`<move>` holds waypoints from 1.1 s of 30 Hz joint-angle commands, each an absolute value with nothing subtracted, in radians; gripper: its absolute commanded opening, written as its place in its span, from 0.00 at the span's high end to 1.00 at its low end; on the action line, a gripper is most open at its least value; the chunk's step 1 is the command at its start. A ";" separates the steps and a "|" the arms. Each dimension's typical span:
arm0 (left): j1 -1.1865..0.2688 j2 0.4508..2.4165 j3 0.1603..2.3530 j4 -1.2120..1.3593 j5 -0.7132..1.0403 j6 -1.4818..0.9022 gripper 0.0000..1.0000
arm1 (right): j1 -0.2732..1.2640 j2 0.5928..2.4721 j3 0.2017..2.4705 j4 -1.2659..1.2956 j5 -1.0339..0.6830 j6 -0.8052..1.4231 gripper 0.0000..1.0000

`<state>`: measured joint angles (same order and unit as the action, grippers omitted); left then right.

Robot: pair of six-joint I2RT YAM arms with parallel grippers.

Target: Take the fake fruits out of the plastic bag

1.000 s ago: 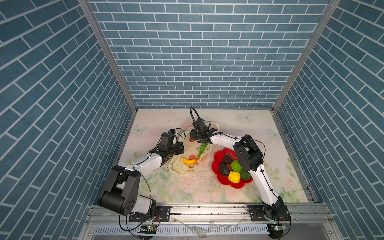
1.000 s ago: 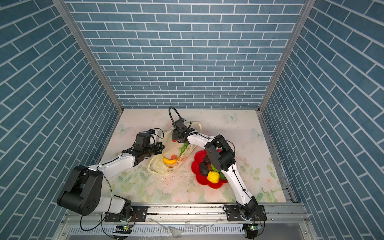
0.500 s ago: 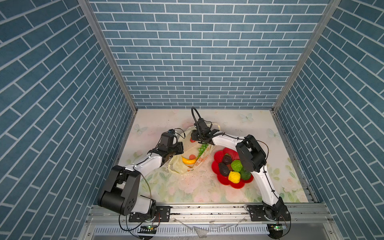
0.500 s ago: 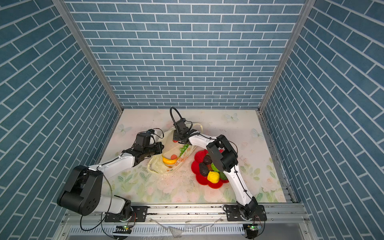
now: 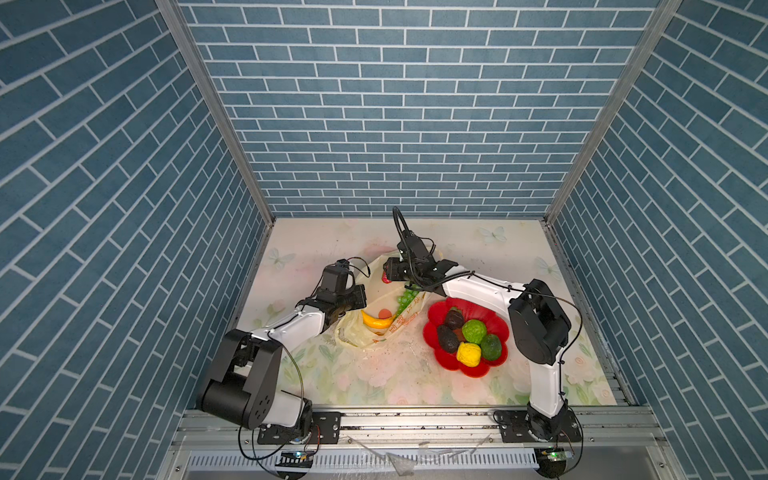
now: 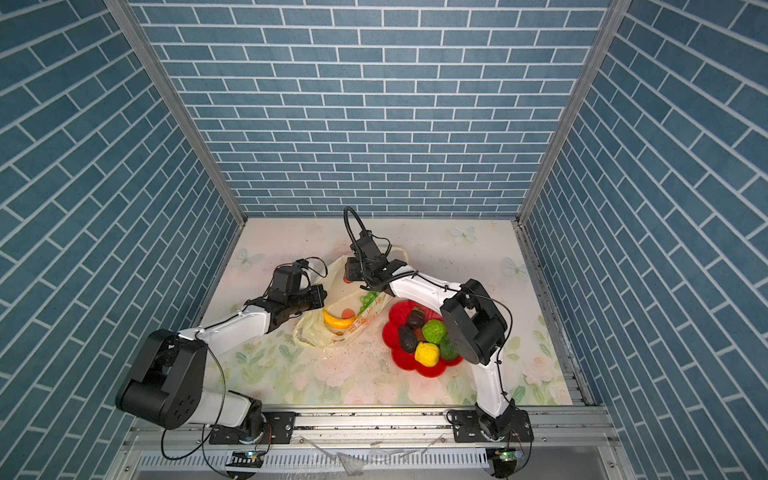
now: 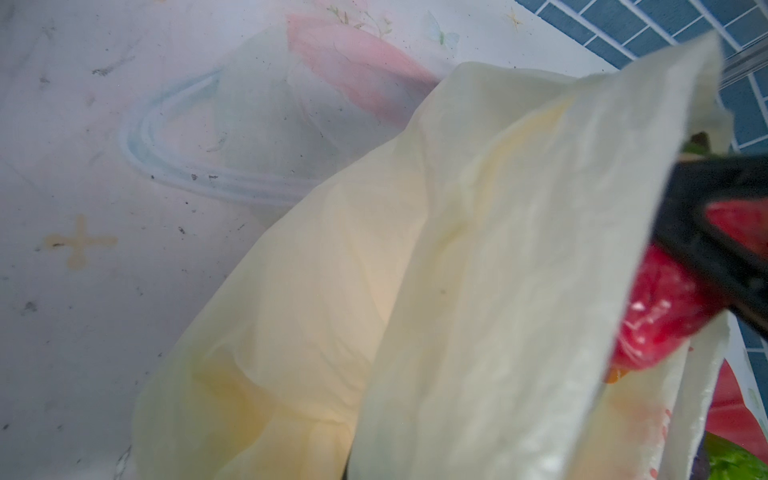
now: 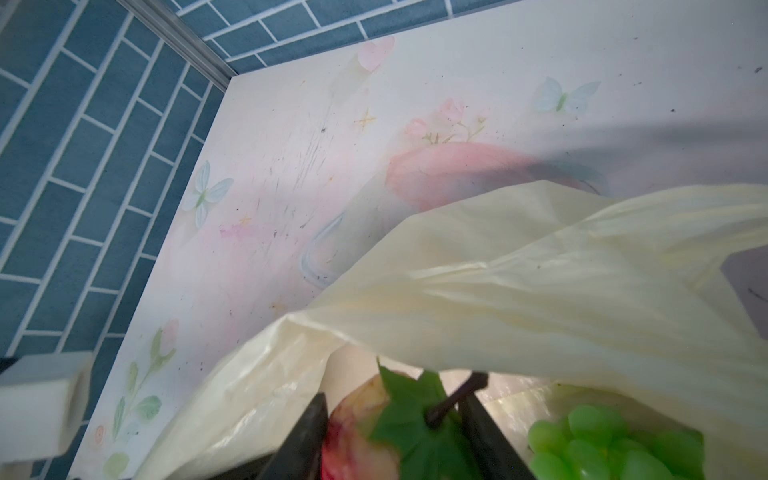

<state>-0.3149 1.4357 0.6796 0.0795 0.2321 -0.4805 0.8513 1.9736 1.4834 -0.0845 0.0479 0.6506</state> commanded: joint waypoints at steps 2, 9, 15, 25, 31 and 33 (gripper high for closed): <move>-0.318 1.446 0.683 0.063 0.219 -0.472 1.00 | 0.872 1.891 1.414 -0.120 0.052 0.595 0.51; -0.318 1.449 0.684 0.060 0.215 -0.468 1.00 | 0.907 1.715 1.288 -0.235 0.181 0.540 0.51; -0.317 1.450 0.688 0.057 0.209 -0.466 1.00 | 0.925 1.561 1.176 -0.382 0.371 0.526 0.51; -0.317 1.462 0.691 0.057 0.206 -0.462 1.00 | 0.962 1.370 1.037 -0.577 0.557 0.575 0.52; -0.317 1.463 0.691 0.055 0.201 -0.460 1.00 | 0.981 1.294 0.952 -0.627 0.605 0.578 0.52; -0.317 1.463 0.691 0.054 0.199 -0.460 1.00 | 0.989 1.287 0.930 -0.628 0.621 0.577 0.52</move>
<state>-0.3149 1.4513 0.6800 0.0715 0.2100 -0.4747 0.9749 1.3060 0.9710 -0.5781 0.5575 0.5533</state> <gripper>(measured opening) 0.046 0.478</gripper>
